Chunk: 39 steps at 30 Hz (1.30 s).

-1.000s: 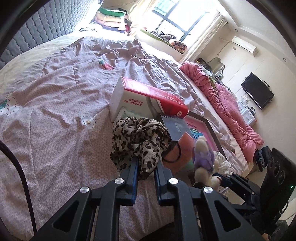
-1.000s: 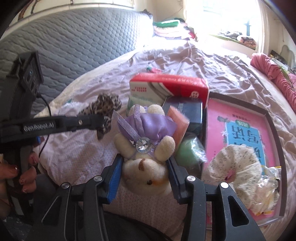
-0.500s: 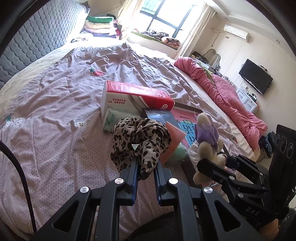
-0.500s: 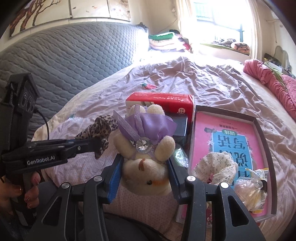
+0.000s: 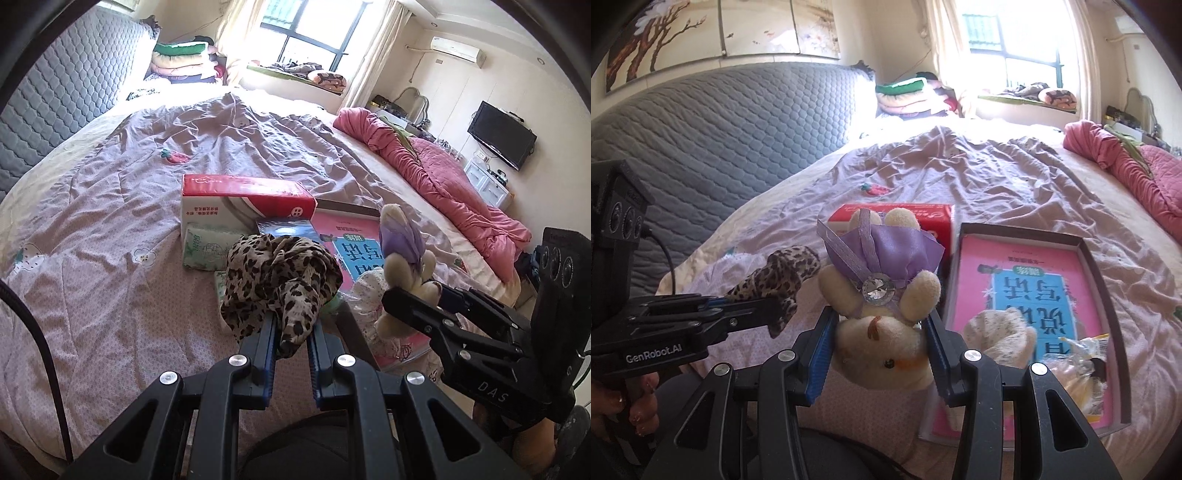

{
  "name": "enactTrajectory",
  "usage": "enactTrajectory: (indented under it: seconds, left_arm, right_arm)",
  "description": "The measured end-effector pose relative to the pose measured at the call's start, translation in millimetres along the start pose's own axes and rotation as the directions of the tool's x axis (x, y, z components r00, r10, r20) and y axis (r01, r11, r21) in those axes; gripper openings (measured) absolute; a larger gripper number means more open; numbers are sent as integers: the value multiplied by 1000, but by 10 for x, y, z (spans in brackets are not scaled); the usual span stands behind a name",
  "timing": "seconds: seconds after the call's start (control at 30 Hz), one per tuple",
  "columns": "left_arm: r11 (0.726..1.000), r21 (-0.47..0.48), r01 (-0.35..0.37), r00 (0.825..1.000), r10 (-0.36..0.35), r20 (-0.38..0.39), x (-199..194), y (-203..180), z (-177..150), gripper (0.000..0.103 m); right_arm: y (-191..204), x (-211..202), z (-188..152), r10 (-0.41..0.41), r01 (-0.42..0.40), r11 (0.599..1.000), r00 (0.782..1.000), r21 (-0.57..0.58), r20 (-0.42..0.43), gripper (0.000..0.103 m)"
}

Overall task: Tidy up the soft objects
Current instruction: 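Carry the leopard-print cloth with the left tool while the right tool carries the bunny over the tray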

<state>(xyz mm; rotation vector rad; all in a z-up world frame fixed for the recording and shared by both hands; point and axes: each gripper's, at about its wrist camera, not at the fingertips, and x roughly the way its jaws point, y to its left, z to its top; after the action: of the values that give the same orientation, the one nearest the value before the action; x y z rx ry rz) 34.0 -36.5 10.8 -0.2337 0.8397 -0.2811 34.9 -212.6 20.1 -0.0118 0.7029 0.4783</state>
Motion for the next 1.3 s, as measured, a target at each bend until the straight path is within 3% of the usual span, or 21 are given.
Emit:
enactTrajectory:
  seconds: [0.57,1.3]
  left_arm:
    - [996,79,36,999,-36,4,-3,-460,106,16]
    - [967,205,154,986,-137,-93,392,-1349,111,16]
  right_arm:
    - [-709,-446,-2,-152,145,982,987,125,53,48]
    - [-1330,-799,-97,-272,247,935,960,254,68,48]
